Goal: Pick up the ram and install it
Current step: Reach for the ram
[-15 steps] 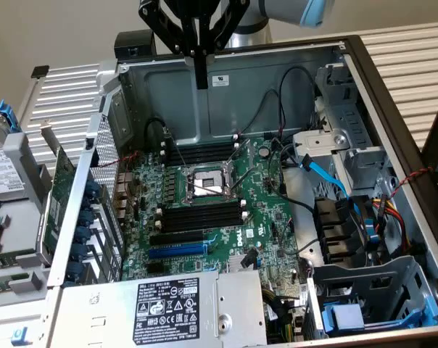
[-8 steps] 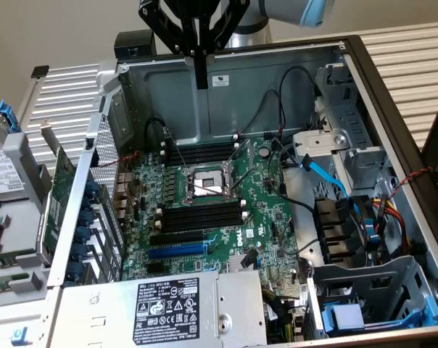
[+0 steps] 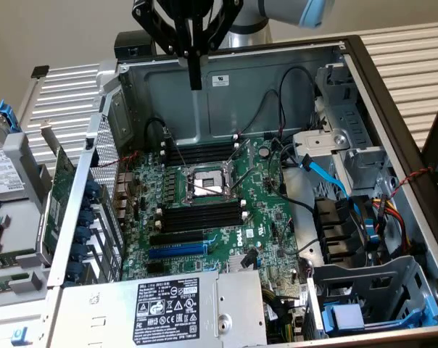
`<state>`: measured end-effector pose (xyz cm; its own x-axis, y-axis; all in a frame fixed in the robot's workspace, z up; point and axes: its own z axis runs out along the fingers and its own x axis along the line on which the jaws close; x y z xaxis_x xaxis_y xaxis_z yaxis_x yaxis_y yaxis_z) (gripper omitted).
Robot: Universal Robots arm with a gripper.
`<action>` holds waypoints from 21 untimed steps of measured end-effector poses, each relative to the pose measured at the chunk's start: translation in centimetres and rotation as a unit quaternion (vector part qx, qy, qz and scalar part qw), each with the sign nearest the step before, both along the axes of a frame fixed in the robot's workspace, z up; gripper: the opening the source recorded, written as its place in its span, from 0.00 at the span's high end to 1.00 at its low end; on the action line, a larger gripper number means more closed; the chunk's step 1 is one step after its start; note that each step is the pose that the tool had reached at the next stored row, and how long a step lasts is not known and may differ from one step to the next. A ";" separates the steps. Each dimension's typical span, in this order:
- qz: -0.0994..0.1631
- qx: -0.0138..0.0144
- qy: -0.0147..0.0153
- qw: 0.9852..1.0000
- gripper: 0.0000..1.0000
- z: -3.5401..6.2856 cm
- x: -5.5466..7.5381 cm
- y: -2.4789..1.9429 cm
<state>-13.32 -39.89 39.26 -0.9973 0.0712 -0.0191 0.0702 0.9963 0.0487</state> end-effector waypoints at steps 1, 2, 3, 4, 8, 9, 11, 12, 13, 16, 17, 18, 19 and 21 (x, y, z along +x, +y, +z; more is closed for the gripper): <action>0.000 0.000 0.000 1.000 0.90 0.00 -0.3 -0.01; 0.000 0.000 0.000 1.000 0.90 0.00 -0.7 -0.01; 0.000 0.000 0.000 1.000 0.90 0.00 -1.2 -0.02; 0.000 0.000 0.000 1.000 0.90 0.00 -1.6 -0.03; 0.000 0.000 0.000 1.000 0.90 0.00 -3.4 -0.06; 0.000 0.000 0.000 1.000 0.90 -0.01 -3.9 -0.07; 0.000 0.000 0.000 1.000 0.90 -0.01 -4.8 -0.09; 0.000 0.000 0.000 1.000 0.90 0.00 -5.2 -0.10; 0.000 0.000 0.000 1.000 0.90 0.00 -5.7 -0.12; 0.000 0.000 0.000 1.000 0.90 -0.01 -7.1 -0.16; 0.000 0.000 0.001 1.000 0.90 -0.01 -7.5 -0.17; 0.000 0.000 0.002 1.000 0.90 -0.01 -7.9 -0.18; 0.000 0.000 0.003 1.000 0.90 0.00 -8.3 -0.19; 0.000 0.000 0.004 1.000 0.90 -0.02 -9.2 -0.21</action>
<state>-22.51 -40.09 39.25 -0.9975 0.0705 -0.0107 0.0699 0.9964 0.0485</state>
